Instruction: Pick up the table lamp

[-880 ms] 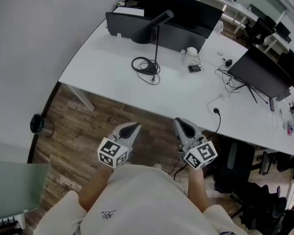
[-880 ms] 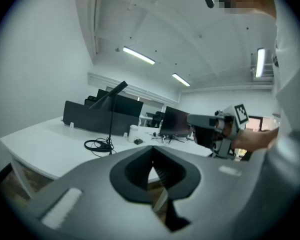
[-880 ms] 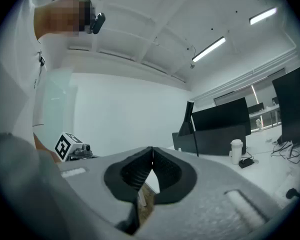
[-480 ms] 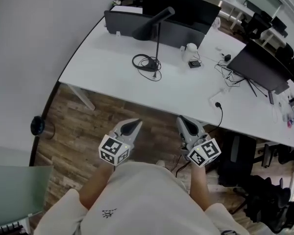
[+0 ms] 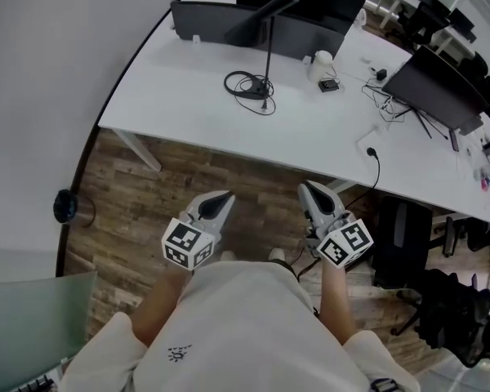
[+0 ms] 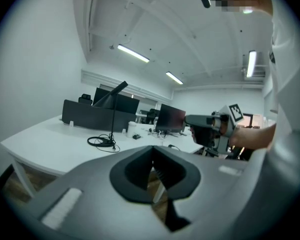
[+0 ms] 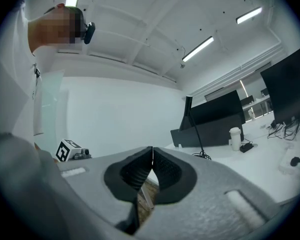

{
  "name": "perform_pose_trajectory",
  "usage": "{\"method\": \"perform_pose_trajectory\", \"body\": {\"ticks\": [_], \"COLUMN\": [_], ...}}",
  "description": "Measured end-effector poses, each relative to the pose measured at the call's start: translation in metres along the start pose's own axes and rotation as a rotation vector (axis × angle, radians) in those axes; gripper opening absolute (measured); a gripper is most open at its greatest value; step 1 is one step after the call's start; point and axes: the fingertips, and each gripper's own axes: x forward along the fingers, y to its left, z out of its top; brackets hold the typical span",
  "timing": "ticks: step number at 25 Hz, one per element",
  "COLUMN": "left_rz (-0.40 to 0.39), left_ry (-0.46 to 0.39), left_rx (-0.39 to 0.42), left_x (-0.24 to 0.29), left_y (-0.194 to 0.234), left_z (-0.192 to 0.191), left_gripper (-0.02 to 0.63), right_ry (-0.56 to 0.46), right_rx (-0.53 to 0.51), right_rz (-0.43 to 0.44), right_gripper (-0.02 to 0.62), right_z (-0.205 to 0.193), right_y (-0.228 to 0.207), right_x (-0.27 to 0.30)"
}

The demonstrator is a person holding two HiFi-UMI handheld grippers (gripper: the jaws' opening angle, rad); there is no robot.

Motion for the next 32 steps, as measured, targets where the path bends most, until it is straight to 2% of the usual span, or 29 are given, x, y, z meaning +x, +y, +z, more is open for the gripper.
{"method": "perform_pose_trajectory", "body": {"ticks": [8, 15, 21, 26, 32], "left_rz": [-0.028, -0.066, -0.044, 0.017, 0.049], "left_ry": [0.011, -0.004, -0.002, 0.015, 0.015], "left_rx": [-0.018, -0.019, -0.015, -0.037, -0.047], "left_x": [-0.029, -0.022, -0.009, 0.003, 0.054], "left_y": [0.013, 0.010, 0.020, 0.045, 0.070], "left_z": [-0.018, -0.017, -0.013, -0.016, 0.003], "left_gripper": [-0.005, -0.005, -0.005, -0.005, -0.005], "right_ry": [0.004, 0.023, 0.031, 0.013, 0.023], "right_rx": [0.002, -0.019, -0.039, -0.018, 0.002], "right_rz": [-0.036, -0.053, -0.045, -0.008, 0.035], "right_gripper": [0.002, 0.002, 0.002, 0.002, 0.002], "right_z": [-0.010, -0.010, -0.010, -0.005, 0.008], "right_y": [0.024, 0.026, 0.006, -0.021, -0.075], "right_x": [0.006, 0.006, 0.017, 0.044, 0.077]}}
